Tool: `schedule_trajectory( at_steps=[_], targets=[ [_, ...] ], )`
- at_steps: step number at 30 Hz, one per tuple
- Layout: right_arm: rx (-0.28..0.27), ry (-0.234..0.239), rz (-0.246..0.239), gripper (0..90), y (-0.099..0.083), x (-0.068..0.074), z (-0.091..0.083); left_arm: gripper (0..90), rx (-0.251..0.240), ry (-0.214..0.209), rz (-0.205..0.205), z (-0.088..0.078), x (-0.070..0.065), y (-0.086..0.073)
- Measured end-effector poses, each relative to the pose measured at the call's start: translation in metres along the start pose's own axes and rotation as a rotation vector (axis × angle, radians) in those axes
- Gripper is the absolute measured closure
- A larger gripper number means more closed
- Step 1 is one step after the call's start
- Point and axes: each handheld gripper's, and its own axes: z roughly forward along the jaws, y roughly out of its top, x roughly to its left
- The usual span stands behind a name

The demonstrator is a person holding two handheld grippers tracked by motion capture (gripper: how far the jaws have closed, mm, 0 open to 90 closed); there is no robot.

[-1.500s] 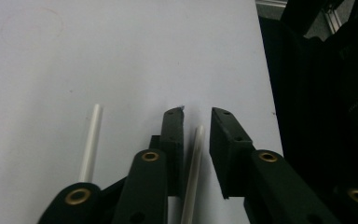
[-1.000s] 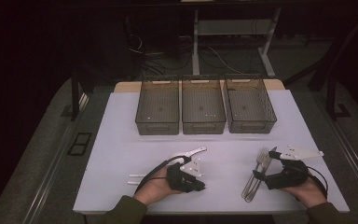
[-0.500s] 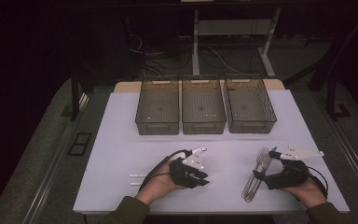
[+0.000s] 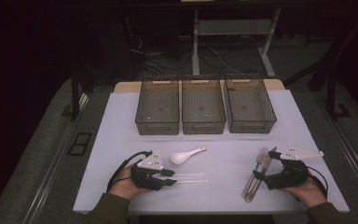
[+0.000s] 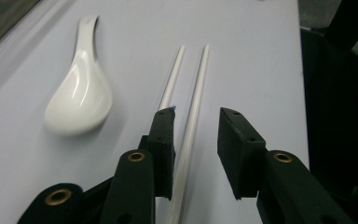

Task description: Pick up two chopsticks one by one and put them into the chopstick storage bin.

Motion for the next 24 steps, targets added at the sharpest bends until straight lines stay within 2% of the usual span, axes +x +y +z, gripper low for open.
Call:
schedule_trajectory(
  at_steps=[3,11,16,18,24],
  targets=[
    [0.001,-0.002,-0.001,1.4,0.000,0.000,0.000,68.7,0.012,0.017,-0.007,-0.006,0.003,-0.010],
    [0.001,-0.002,0.000,1.4,0.000,0.000,0.000,75.6,0.051,-0.022,-0.003,0.001,0.009,-0.017],
    [0.001,-0.002,0.000,1.4,0.000,0.000,0.000,78.5,0.074,-0.033,0.004,0.007,0.013,-0.019],
    [0.001,-0.003,-0.001,1.4,0.000,0.000,0.000,80.2,0.073,-0.037,-0.002,0.008,0.014,-0.020],
    [-0.001,-0.004,0.001,1.4,0.000,0.000,0.000,81.3,0.063,-0.039,0.018,0.008,0.014,-0.021]
  ],
)
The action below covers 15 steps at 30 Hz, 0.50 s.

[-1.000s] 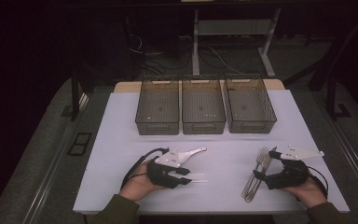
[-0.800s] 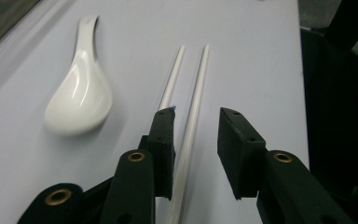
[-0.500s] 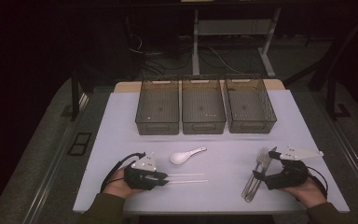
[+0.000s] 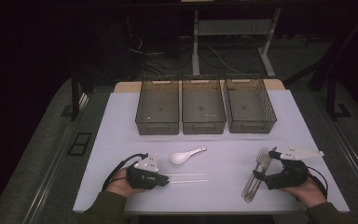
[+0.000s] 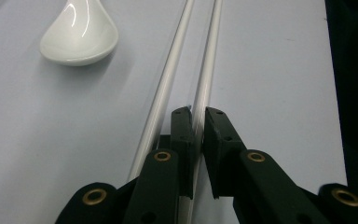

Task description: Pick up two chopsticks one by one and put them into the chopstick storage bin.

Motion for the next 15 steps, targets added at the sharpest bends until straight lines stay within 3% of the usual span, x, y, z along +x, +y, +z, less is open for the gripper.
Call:
schedule_trajectory(
  at_steps=[8,15],
  targets=[
    [0.003,0.000,-0.003,1.4,-0.0001,0.0011,0.0005,83.5,0.002,-0.030,0.039,-0.0005,-0.0011,0.0009],
    [0.002,0.011,-0.022,1.3,-0.0006,0.0013,0.0089,83.9,-0.013,-0.027,0.029,-0.0032,-0.0017,0.0026]
  ],
)
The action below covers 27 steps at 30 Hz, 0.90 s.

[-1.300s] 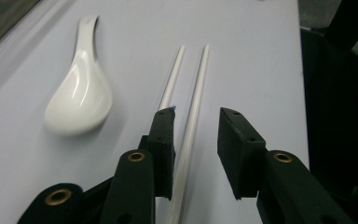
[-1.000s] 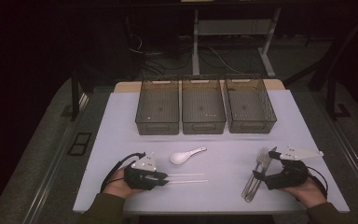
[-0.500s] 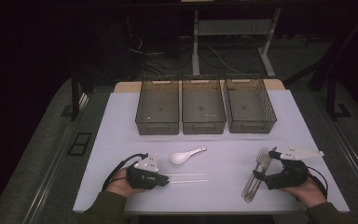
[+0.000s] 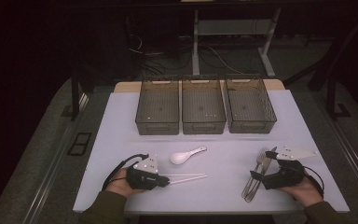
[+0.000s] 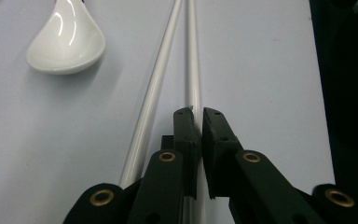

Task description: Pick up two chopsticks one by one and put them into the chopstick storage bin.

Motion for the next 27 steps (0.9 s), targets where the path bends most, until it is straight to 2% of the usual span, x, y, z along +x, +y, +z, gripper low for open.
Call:
schedule_trajectory(
  at_steps=[6,10,17,23,27],
  targets=[
    [0.010,0.004,-0.011,1.4,0.000,0.002,0.005,83.9,-0.051,-0.004,-0.044,-0.007,-0.001,0.003],
    [0.010,0.002,-0.007,1.4,0.000,0.002,0.005,83.9,-0.080,0.020,-0.093,-0.012,-0.001,0.010],
    [0.011,0.001,-0.007,1.4,0.000,0.002,0.006,83.9,-0.130,0.051,-0.125,-0.020,0.002,0.016],
    [0.013,0.002,-0.006,1.4,0.000,0.002,0.006,83.9,-0.181,0.071,-0.127,-0.028,0.003,0.020],
    [0.011,0.003,-0.005,1.4,0.000,0.002,0.006,83.8,-0.233,0.079,-0.122,-0.037,0.002,0.027]
  ],
)
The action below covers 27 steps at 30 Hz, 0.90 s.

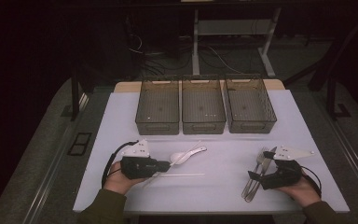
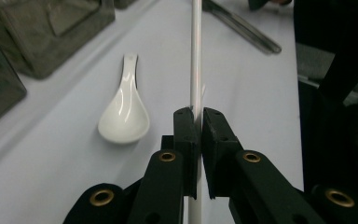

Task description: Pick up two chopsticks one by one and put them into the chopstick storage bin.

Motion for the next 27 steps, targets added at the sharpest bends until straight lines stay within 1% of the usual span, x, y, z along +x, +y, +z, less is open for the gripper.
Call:
schedule_trajectory(
  at_steps=[4,9,12,13,16,20,25,27],
  targets=[
    [-0.001,0.001,0.001,1.4,0.000,0.000,0.000,84.2,-0.050,0.004,0.000,-0.006,-0.003,0.008],
    [-0.003,0.001,-0.001,1.4,0.000,0.000,-0.001,84.2,-0.069,0.019,-0.001,-0.010,-0.004,0.011],
    [-0.005,0.000,-0.004,1.4,0.000,0.000,0.000,84.2,-0.067,0.029,-0.008,-0.011,-0.002,0.012],
    [-0.005,0.000,-0.004,1.4,0.000,0.000,0.000,84.2,-0.064,0.035,-0.005,-0.011,-0.002,0.012],
    [-0.006,0.000,-0.003,1.4,0.000,0.000,-0.001,84.2,-0.058,0.060,-0.018,-0.012,0.001,0.015],
    [-0.007,0.000,0.000,1.4,0.000,0.000,-0.001,84.2,-0.044,0.089,-0.035,-0.011,0.008,0.019],
    [-0.010,-0.001,0.002,1.4,0.000,0.000,-0.002,84.2,-0.043,0.132,-0.059,-0.010,0.019,0.027],
    [-0.011,-0.003,0.003,1.4,0.000,-0.001,-0.002,84.2,-0.051,0.150,-0.070,-0.011,0.025,0.032]
  ],
)
